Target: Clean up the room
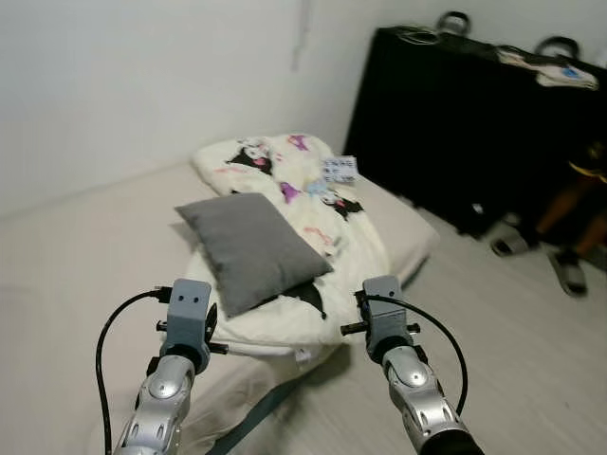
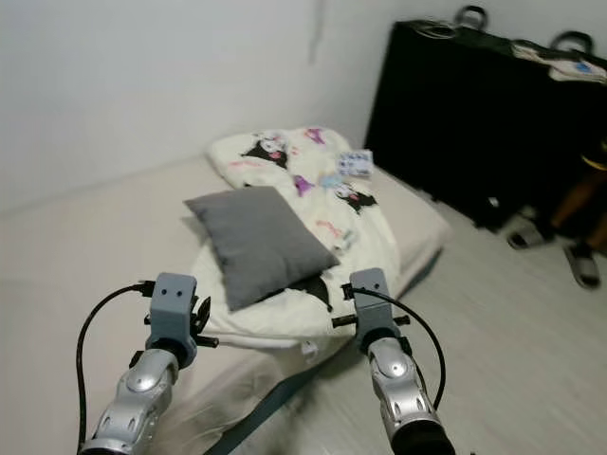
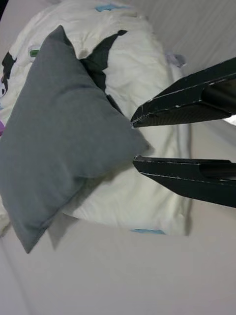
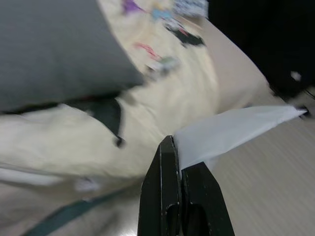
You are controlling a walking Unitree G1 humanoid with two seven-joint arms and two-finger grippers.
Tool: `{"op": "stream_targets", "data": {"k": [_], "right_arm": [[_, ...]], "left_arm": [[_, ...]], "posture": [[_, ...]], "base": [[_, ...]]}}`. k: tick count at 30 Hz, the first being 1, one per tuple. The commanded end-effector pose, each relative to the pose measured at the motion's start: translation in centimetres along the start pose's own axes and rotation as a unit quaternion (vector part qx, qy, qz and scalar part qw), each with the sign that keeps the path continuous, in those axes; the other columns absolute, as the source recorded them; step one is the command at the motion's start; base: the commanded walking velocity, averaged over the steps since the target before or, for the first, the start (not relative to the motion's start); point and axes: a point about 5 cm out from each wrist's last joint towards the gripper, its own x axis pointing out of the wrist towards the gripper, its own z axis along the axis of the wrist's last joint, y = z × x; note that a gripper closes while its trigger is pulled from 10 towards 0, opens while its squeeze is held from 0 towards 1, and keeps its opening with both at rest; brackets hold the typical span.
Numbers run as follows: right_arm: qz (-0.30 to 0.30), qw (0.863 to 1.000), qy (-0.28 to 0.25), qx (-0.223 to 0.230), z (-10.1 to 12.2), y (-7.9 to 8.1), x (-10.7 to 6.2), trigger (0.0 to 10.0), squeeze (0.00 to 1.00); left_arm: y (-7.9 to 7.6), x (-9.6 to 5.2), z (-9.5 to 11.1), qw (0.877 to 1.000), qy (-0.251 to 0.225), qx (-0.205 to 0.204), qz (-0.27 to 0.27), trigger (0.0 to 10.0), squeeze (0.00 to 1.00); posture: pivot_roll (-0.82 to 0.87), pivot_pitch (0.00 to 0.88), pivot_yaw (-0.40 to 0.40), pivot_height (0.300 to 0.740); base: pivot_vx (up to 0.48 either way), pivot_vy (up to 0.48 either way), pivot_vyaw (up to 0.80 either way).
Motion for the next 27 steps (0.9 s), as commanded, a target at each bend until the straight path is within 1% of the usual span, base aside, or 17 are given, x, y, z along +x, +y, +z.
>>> {"op": "stream_targets", "data": {"k": [1,4,6,10,12,17,20,27], "right_arm": [[-0.011,1.0,0.021,0.009,-1.0,-0.6,-0.3,10.0,0.0],[-0.012,1.0,0.025,0.013,-1.2,-0.7,-0.4,10.0,0.0],[-0.02,0.999,0.032,0.03,-1.6,-0.8,-0.5,10.0,0.0],[-0.02,0.998,0.036,0.036,-1.8,-0.8,-0.6,10.0,0.0],[-0.013,0.998,0.053,0.043,-2.6,-0.5,-0.9,10.0,0.0],[-0.007,0.997,0.062,0.037,-3.1,-0.1,-1.1,10.0,0.0],[-0.011,0.997,0.067,0.024,-3.5,-0.1,-1.3,10.0,0.0],[-0.014,0.997,0.067,0.021,-3.6,-0.1,-1.4,10.0,0.0]], "left_arm": [[0.1,-0.4,-0.9,1.0,0.012,0.009,-0.005,10.0,0.0],[0.3,-0.5,-1.1,1.0,0.015,0.009,-0.004,10.0,0.0],[0.8,-0.6,-1.5,1.0,0.018,0.007,0.012,10.0,0.0],[1.0,-0.7,-1.7,1.0,0.018,0.008,0.021,10.0,0.0],[1.0,-0.8,-2.2,0.999,0.027,0.007,0.022,10.0,0.0],[0.8,-0.9,-2.6,0.999,0.036,0.01,0.016,10.0,0.0],[0.4,-1.0,-2.8,0.999,0.034,0.012,0.01,10.0,0.0],[0.2,-0.9,-2.6,0.999,0.029,0.016,0.01,10.0,0.0]], "posture": [[0.08,0.076,-0.056,0.74],[0.08,0.076,-0.056,0.74],[0.07,0.074,-0.054,0.74],[0.07,0.074,-0.054,0.74],[0.08,0.074,-0.055,0.74],[0.07,0.076,-0.05,0.74],[0.07,0.08,-0.051,0.74],[0.07,0.081,-0.058,0.74]], "base": [[0.0,0.0,-0.8],[0.0,0.0,-0.8],[0.0,0.0,-0.8],[0.0,0.0,-0.8],[0.0,0.0,-0.8],[0.0,0.0,-0.8],[0.0,0.0,-0.8],[0.0,0.0,-0.8]]}}
